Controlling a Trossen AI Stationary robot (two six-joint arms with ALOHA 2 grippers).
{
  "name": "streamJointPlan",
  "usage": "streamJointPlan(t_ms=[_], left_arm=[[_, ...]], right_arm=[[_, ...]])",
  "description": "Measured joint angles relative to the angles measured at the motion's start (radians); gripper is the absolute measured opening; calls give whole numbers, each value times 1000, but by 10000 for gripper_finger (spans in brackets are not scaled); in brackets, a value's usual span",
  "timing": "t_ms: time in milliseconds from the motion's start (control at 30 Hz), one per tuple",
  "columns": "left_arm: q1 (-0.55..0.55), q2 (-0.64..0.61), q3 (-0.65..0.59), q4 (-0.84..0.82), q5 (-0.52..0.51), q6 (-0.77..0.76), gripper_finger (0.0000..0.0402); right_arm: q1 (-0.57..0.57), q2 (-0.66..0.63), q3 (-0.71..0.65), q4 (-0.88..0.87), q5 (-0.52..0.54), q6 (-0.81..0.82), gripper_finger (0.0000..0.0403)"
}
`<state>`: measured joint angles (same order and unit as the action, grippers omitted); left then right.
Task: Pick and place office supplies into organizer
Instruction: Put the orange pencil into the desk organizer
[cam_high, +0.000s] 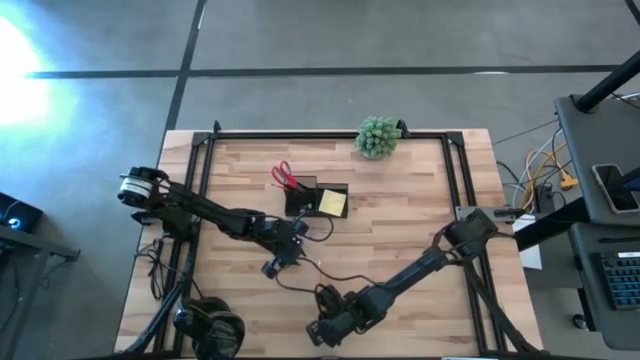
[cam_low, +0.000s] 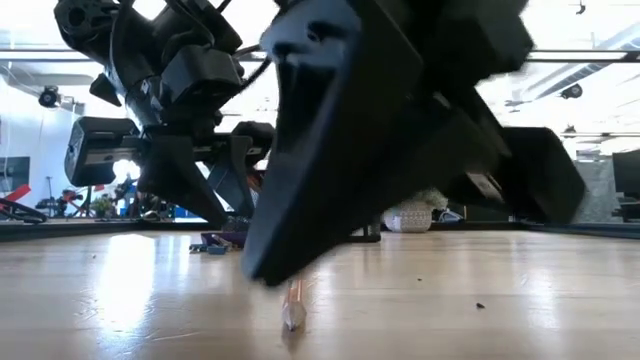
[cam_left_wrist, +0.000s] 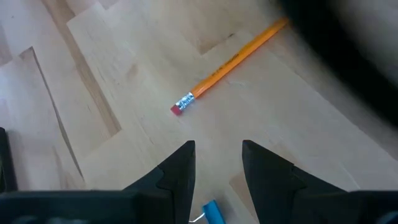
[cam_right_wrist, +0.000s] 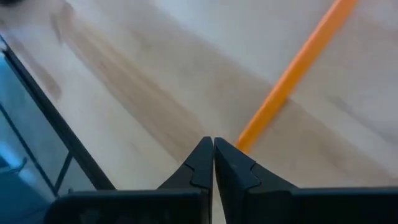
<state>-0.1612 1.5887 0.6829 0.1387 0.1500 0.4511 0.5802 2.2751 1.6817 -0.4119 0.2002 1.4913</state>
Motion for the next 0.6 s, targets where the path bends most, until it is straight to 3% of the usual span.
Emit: streamJointPlan(t_ms=[600], left_arm=[[6, -1, 7, 2, -1, 0, 118]], right_arm=[[9, 1, -3, -4, 15, -27, 8]])
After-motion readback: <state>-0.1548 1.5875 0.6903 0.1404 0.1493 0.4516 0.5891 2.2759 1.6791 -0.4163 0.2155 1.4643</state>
